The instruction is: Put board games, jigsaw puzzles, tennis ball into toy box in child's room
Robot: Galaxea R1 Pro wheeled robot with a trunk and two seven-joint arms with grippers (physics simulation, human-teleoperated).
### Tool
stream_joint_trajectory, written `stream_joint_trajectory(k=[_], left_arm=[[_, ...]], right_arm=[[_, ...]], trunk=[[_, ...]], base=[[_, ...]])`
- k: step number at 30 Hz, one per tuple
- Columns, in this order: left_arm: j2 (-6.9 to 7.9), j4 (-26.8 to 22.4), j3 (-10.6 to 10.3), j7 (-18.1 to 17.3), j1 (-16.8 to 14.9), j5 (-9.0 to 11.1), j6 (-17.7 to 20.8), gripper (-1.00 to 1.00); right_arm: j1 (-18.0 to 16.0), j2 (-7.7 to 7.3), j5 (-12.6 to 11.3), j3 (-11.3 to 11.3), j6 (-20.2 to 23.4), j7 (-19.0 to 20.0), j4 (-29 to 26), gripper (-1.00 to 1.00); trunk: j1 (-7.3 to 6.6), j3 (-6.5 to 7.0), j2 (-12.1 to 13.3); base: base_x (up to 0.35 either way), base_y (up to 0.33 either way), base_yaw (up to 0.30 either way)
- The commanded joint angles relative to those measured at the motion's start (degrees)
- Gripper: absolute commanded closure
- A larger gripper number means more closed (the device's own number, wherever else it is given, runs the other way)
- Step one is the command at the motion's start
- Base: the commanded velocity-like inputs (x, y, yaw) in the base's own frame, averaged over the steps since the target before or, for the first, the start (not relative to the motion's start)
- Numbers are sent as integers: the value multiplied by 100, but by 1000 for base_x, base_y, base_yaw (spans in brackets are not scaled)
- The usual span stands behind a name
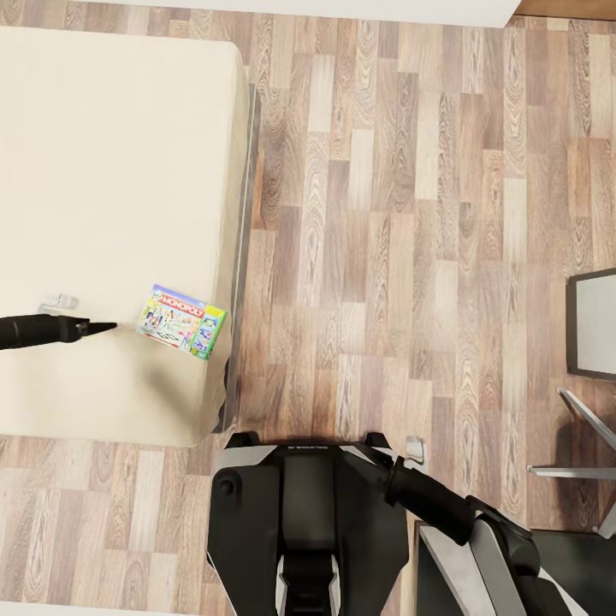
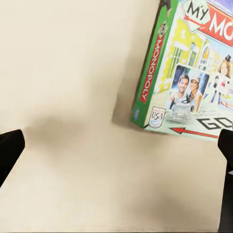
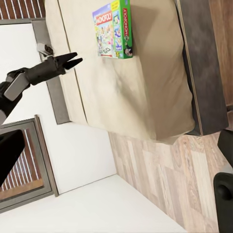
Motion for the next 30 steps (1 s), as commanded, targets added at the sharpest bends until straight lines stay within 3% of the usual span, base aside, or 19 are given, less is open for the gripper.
stream_joint_trajectory(k=[1, 8, 14, 18, 22, 30], left_arm=[[51, -2, 22, -88, -1, 5, 63, -100], [323, -2, 184, -849, 11, 32, 319, -100], [645, 79, 332, -1528, 81, 5, 505, -100], [789, 528, 351, -1643, 116, -3, 485, -100], [842, 1050, 354, -1654, 128, -17, 462, -100], [837, 1213, 348, -1705, 130, 24, 462, -100]], right_arm=[[-1, 5, -23, -8, 39, 5, -1, -100], [-1, 3, -18, -9, 35, 3, 4, -100], [-1, -7, -48, -9, 34, 28, 6, -100], [-1, -5, -51, -20, 34, 35, 2, -100], [-1, -8, -36, -32, 34, 37, 1, -100], [-1, -11, -38, -35, -25, 39, 4, -100]], trunk=[[4, -5, -8], [4, -5, -8], [4, -5, -8], [4, -5, -8], [4, -5, -8], [4, -5, -8]], base=[[0, 0, 0], [0, 0, 0], [0, 0, 0], [0, 0, 0], [0, 0, 0], [0, 0, 0]])
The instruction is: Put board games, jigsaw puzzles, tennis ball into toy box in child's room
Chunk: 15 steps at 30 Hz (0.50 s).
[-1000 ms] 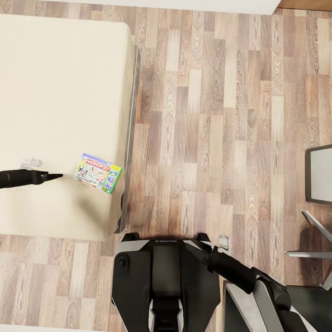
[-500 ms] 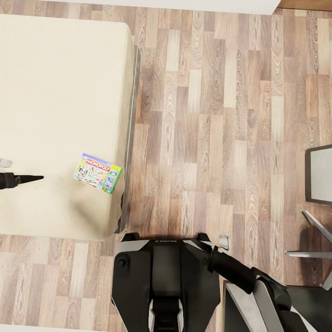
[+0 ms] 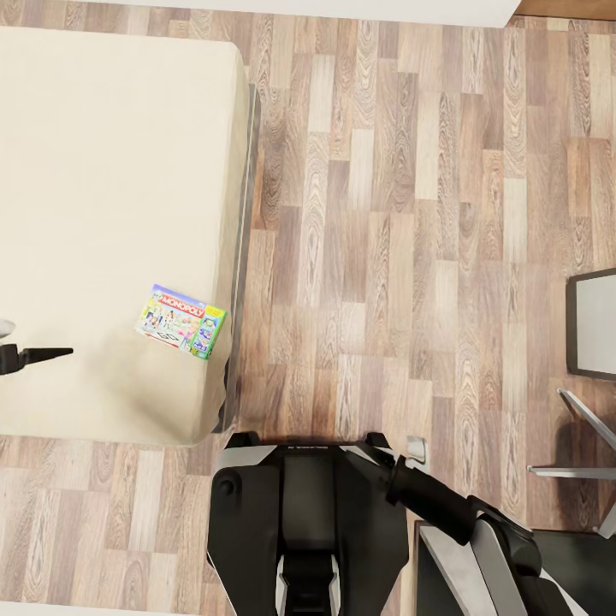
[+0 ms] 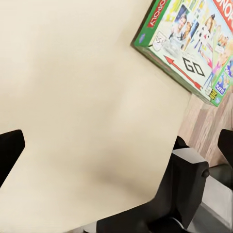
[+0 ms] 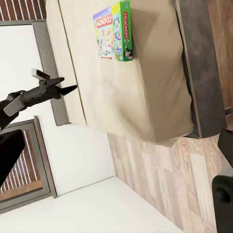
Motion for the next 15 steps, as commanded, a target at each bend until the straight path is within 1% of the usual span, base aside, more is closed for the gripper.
stream_joint_trajectory(k=[1, 3, 5, 7, 9, 15], left_arm=[[-9, 86, 10, -46, -3, 7, 60, -100], [-21, 197, 13, -97, -3, 15, 60, -100], [-49, 430, 16, -269, -2, 27, 55, -100], [-67, 560, 17, -424, -2, 25, 49, -100], [-75, 636, 17, -560, -2, 23, 45, -100], [-80, 702, 18, -717, -2, 26, 43, -100]], right_arm=[[-1, 0, -32, -6, 1, 9, -1, -100], [-1, -2, -35, -6, -27, 11, -2, -100], [-1, -5, -42, -7, -62, 14, -3, -100], [0, -9, -46, -7, -74, 17, -4, -100], [1, -11, -53, -11, -80, 20, -4, -100], [5, -10, -58, -79, -85, 22, -5, -100]], trunk=[[4, -4, -9], [4, 3, -9], [4, 16, -9], [4, 31, -9], [4, 48, -9], [4, 103, -9]], base=[[0, 0, 0], [0, 0, 0], [0, 0, 0], [0, 0, 0], [0, 0, 0], [0, 0, 0]])
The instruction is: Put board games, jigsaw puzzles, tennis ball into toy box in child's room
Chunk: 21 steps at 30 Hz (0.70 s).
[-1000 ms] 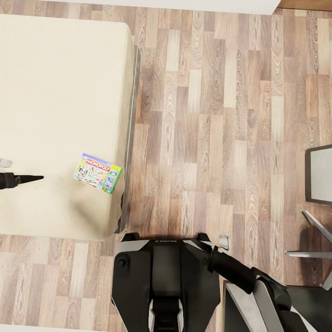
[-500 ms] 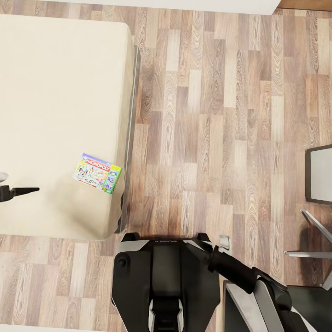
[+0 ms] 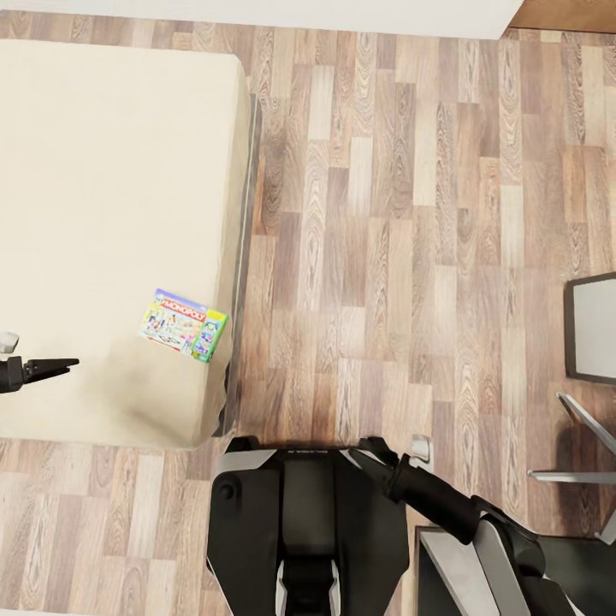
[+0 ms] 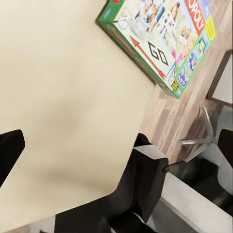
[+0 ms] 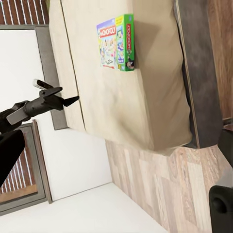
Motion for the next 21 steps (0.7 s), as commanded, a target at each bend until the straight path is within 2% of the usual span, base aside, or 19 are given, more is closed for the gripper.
stream_joint_trajectory(k=[1, 21], left_arm=[[0, 8, 6, -38, -2, -2, 60, -100], [-1, 371, 6, -42, -2, -12, 66, -100]], right_arm=[[0, 0, -33, -20, 40, 5, -1, -100], [2, -2, -33, -55, 40, 9, -1, -100]], trunk=[[4, 4, -8], [4, 190, -8]], base=[[0, 0, 0], [0, 0, 0]])
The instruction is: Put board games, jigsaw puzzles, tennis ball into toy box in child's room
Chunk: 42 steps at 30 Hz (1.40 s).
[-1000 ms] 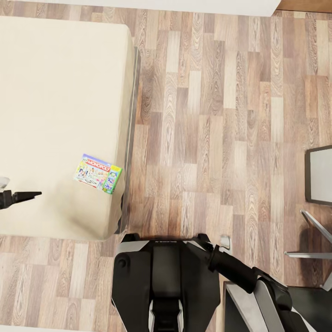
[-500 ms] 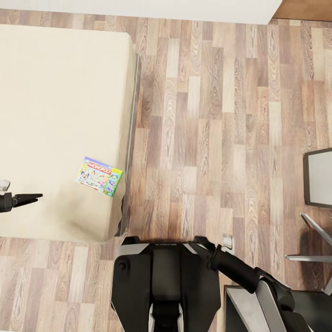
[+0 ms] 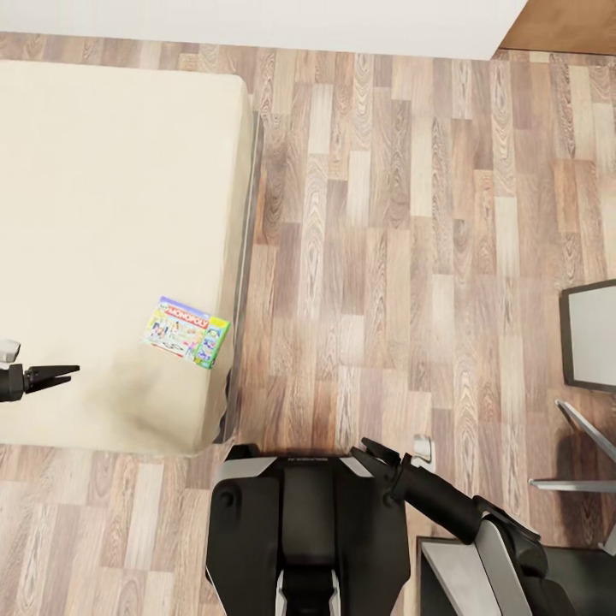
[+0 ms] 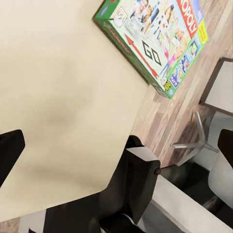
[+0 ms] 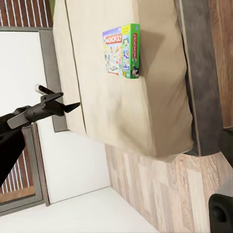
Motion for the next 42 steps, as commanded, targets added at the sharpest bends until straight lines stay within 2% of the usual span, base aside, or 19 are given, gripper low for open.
stream_joint_trajectory(k=[1, 10, 14, 18, 24, 42], left_arm=[[0, 10, 7, -21, -2, -6, 61, -100], [16, 504, 7, -20, -2, -34, 11, -100], [55, 804, 12, -29, -2, -42, -157, -100], [74, 1306, 10, -36, 0, -52, -378, -100], [73, 1613, 4, -48, 51, -36, -673, -100], [12, 1723, -2, -132, 157, -27, -814, -100]], right_arm=[[-1, 1, -32, -4, 41, 6, -1, -100], [-1, 1, -32, -5, 41, 9, -1, -100], [3, -1, -32, -5, 41, 10, -1, -100], [7, -5, -32, -5, 41, 10, -1, -100], [10, -6, -38, -5, 43, 10, -1, -100], [24, 7, -40, 11, 49, 10, -1, -100]], trunk=[[4, 4, -8], [4, 88, -8], [4, 125, -8], [4, 163, -8], [4, 218, -8], [4, 386, -8]], base=[[0, 0, 0], [0, 0, 0], [0, 0, 0], [0, 0, 0], [0, 0, 0], [0, 0, 0]])
